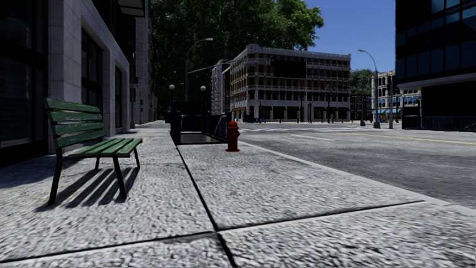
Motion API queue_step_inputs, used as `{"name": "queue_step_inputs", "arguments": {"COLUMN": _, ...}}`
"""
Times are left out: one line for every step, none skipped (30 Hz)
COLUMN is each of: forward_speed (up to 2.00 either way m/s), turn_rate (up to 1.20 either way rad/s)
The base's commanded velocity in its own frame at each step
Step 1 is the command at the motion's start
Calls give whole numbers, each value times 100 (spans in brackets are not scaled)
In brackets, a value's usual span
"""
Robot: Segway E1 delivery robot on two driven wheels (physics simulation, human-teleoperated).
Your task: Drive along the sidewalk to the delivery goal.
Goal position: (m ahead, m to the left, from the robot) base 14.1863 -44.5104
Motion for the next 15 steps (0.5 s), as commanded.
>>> {"name": "queue_step_inputs", "arguments": {"forward_speed": 198, "turn_rate": 0}}
{"name": "queue_step_inputs", "arguments": {"forward_speed": 198, "turn_rate": 4}}
{"name": "queue_step_inputs", "arguments": {"forward_speed": 198, "turn_rate": 11}}
{"name": "queue_step_inputs", "arguments": {"forward_speed": 198, "turn_rate": 16}}
{"name": "queue_step_inputs", "arguments": {"forward_speed": 198, "turn_rate": 19}}
{"name": "queue_step_inputs", "arguments": {"forward_speed": 198, "turn_rate": 21}}
{"name": "queue_step_inputs", "arguments": {"forward_speed": 198, "turn_rate": 21}}
{"name": "queue_step_inputs", "arguments": {"forward_speed": 198, "turn_rate": 21}}
{"name": "queue_step_inputs", "arguments": {"forward_speed": 198, "turn_rate": 22}}
{"name": "queue_step_inputs", "arguments": {"forward_speed": 198, "turn_rate": 22}}
{"name": "queue_step_inputs", "arguments": {"forward_speed": 198, "turn_rate": 24}}
{"name": "queue_step_inputs", "arguments": {"forward_speed": 198, "turn_rate": 27}}
{"name": "queue_step_inputs", "arguments": {"forward_speed": 198, "turn_rate": 28}}
{"name": "queue_step_inputs", "arguments": {"forward_speed": 198, "turn_rate": 30}}
{"name": "queue_step_inputs", "arguments": {"forward_speed": 198, "turn_rate": 31}}
